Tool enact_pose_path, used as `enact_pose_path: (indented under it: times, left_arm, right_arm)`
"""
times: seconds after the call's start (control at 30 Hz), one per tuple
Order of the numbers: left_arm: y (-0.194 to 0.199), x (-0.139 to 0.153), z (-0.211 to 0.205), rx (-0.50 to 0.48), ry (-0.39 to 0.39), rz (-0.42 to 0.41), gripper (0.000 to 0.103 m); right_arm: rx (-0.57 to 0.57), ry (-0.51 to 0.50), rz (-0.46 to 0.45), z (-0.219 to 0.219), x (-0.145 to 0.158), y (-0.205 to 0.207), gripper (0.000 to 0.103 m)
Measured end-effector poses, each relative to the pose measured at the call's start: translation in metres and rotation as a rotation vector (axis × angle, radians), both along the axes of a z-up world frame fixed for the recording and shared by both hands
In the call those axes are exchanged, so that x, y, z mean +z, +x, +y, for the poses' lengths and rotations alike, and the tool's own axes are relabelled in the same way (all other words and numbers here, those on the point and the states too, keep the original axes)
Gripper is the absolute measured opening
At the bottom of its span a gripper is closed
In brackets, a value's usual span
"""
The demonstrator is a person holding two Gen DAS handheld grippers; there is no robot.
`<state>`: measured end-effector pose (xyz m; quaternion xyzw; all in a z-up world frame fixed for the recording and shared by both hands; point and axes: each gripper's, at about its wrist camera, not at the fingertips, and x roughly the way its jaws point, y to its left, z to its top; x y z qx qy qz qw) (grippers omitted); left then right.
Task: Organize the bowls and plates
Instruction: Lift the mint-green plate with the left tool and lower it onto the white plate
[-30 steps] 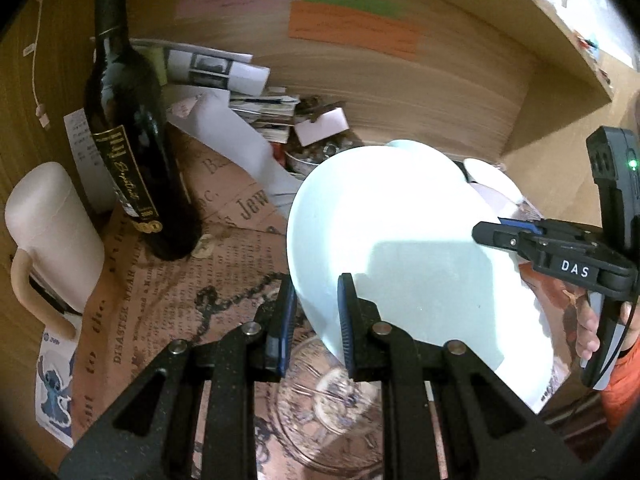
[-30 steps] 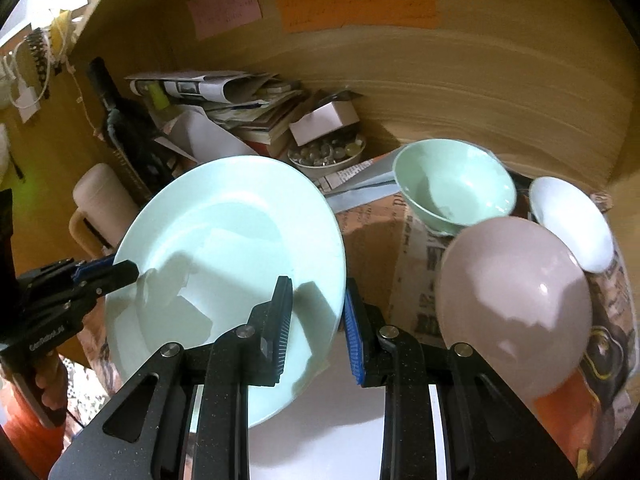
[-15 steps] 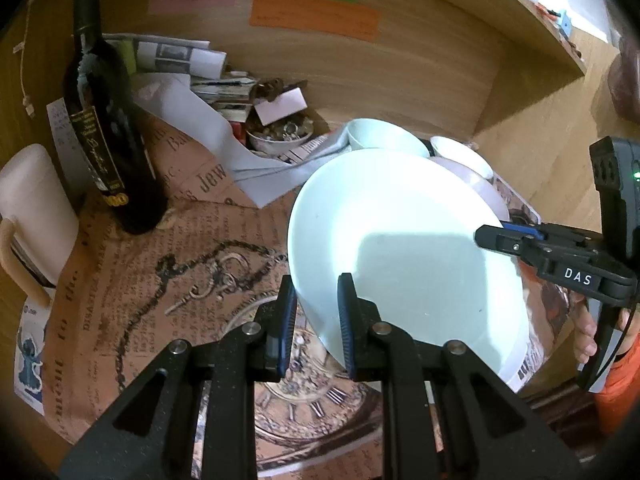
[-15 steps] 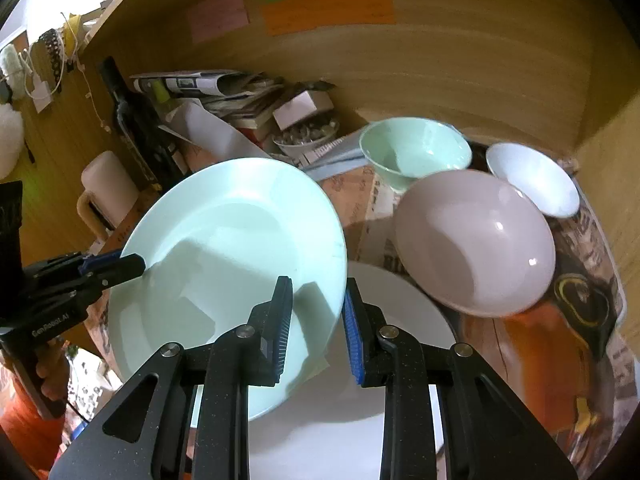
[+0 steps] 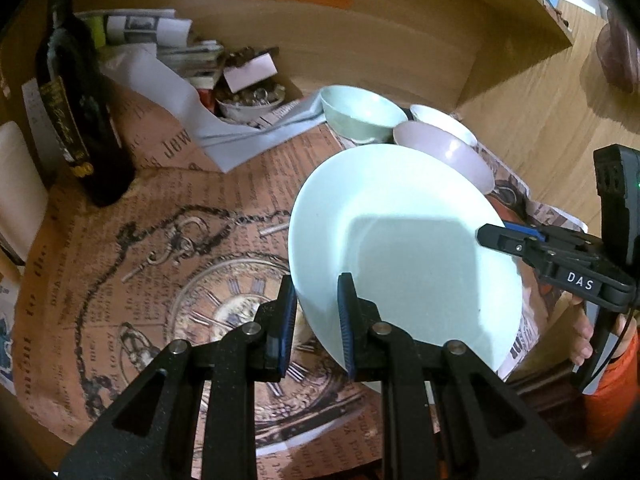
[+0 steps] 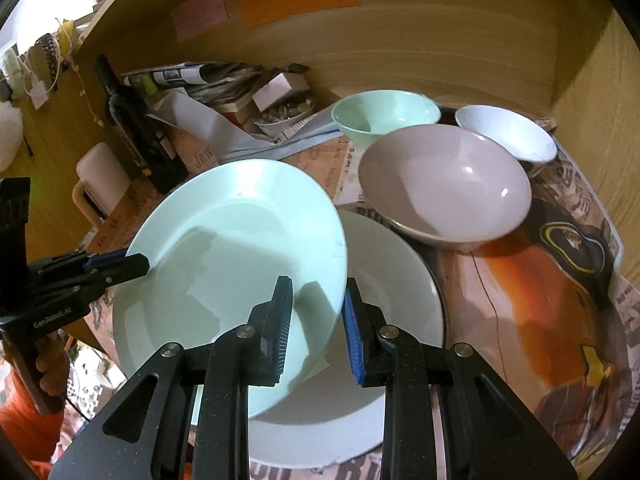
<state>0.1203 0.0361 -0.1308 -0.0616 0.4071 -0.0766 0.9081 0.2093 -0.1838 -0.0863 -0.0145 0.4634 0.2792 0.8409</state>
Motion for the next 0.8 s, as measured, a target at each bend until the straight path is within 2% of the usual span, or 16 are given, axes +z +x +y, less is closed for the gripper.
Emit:
enact_pose_path:
  times: [0.17,0.8]
  left_arm:
    - [0.004,-0.010,-0.010,-0.020,0.005,0.029,0.018]
    - [0.022,-0.022,-0.033,-0.057,0.035,0.055,0.019]
  right_arm:
    - [-0.015,-0.014,-0.004,-0.008,-0.004,-0.003,0.023]
    - [-0.061,-0.069,0.025,-0.030,-0.021,-0.003,0.023]
